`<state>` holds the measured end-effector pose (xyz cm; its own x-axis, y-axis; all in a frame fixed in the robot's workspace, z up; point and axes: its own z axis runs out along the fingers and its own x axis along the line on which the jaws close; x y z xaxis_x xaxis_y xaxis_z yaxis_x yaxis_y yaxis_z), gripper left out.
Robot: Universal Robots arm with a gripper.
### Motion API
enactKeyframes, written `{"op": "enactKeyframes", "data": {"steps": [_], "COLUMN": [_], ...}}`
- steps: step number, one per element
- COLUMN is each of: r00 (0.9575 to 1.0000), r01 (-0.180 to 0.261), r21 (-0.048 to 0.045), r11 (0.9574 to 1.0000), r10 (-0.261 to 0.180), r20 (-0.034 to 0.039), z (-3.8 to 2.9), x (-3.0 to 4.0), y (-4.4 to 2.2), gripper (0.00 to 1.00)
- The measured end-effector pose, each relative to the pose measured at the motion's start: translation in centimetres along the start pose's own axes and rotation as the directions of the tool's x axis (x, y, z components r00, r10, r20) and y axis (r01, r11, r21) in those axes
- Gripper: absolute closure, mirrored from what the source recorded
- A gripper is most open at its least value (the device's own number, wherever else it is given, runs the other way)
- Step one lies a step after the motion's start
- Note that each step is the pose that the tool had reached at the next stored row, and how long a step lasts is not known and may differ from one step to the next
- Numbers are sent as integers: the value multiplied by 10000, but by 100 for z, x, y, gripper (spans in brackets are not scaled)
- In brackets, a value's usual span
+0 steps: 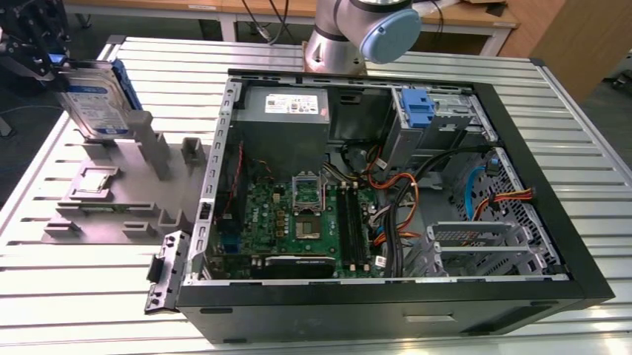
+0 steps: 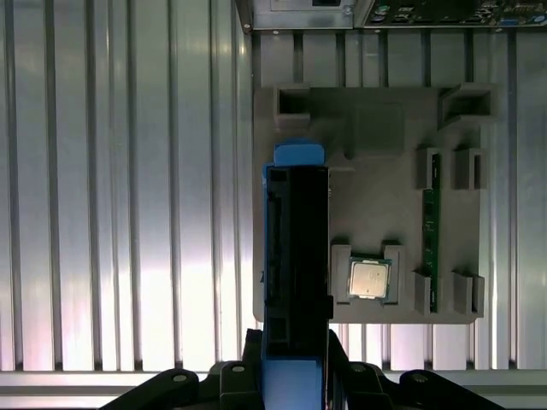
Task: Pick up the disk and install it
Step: 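Pick up the disk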
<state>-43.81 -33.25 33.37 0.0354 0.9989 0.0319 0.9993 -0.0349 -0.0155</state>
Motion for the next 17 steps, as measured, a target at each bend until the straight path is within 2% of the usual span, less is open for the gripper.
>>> {"op": "enactKeyframes", "data": {"steps": [17], "r00": [10000], "r01": [0], "r21": [3], "r11": [10000], "r10": [0], "r20": [-7], "z": [-36], "x": [1], "y": [0], "gripper": [63]}}
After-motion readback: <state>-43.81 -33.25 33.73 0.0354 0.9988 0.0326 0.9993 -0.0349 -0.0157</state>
